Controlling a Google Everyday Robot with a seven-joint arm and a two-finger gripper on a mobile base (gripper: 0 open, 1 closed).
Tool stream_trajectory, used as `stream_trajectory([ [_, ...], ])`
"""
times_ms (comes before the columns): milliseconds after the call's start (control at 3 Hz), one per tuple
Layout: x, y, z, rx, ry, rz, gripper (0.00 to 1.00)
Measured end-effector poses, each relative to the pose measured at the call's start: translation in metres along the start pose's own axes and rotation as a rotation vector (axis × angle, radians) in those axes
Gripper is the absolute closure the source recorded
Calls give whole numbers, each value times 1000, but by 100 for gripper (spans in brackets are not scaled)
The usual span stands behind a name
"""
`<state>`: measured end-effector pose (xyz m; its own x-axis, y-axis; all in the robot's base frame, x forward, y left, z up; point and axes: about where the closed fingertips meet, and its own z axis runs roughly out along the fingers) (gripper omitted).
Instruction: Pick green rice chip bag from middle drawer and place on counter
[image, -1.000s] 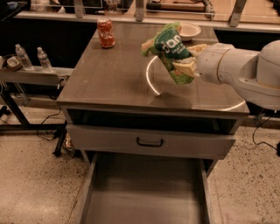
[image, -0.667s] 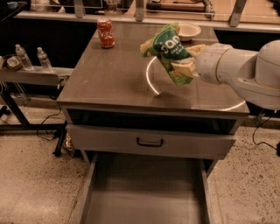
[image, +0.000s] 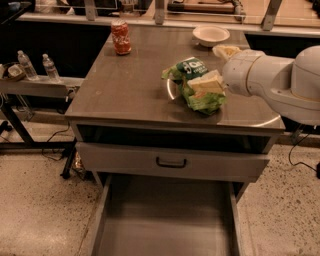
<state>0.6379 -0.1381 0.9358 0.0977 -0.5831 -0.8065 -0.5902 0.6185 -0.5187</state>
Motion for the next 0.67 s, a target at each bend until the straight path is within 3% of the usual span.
stream_trajectory([
  [667,0,1,1,-1,0,0,0],
])
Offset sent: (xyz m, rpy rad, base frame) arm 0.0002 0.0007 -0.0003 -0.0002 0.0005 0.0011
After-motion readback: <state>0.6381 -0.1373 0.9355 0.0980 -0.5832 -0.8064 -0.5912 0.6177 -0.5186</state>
